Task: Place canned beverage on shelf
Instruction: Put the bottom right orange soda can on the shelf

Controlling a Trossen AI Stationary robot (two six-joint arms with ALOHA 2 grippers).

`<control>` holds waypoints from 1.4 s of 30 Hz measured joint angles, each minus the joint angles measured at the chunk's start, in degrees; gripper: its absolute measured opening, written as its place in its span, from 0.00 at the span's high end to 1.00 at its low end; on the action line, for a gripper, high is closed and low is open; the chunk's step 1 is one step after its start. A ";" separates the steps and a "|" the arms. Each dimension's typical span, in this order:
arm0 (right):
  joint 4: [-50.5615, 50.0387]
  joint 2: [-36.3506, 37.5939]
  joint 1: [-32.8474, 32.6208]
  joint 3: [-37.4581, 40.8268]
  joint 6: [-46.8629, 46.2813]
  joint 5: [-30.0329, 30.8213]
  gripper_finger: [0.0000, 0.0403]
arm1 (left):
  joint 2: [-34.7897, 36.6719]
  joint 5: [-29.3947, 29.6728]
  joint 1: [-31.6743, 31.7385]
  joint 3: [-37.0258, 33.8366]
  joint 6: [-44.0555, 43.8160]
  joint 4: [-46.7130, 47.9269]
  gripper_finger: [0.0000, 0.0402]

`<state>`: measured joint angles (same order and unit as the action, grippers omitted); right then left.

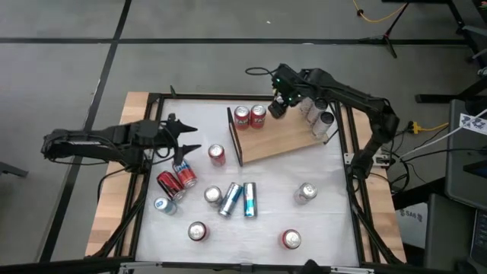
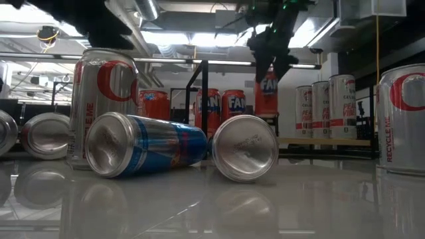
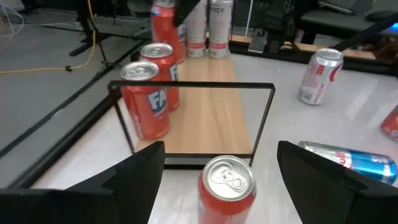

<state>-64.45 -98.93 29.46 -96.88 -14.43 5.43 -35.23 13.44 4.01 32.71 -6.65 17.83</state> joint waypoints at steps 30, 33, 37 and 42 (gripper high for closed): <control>4.44 -8.56 0.20 0.00 4.24 -2.54 0.21 | 0.01 -2.58 0.00 -4.15 -2.02 -8.05 0.25; 4.23 -8.56 0.19 0.00 4.26 -2.56 0.18 | 0.01 -2.60 -0.01 -4.15 -2.02 -8.05 0.25; 4.44 -8.60 0.19 0.00 4.28 -2.60 0.16 | 0.01 -2.59 -0.02 -4.15 -2.02 -8.05 0.25; 4.42 -8.59 0.19 0.00 4.30 -2.60 0.16 | 0.01 -2.59 -0.02 -4.15 -2.02 -8.02 0.25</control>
<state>-60.03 -107.52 29.65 -96.88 -10.13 2.83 -35.22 10.85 3.99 28.56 -8.67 9.80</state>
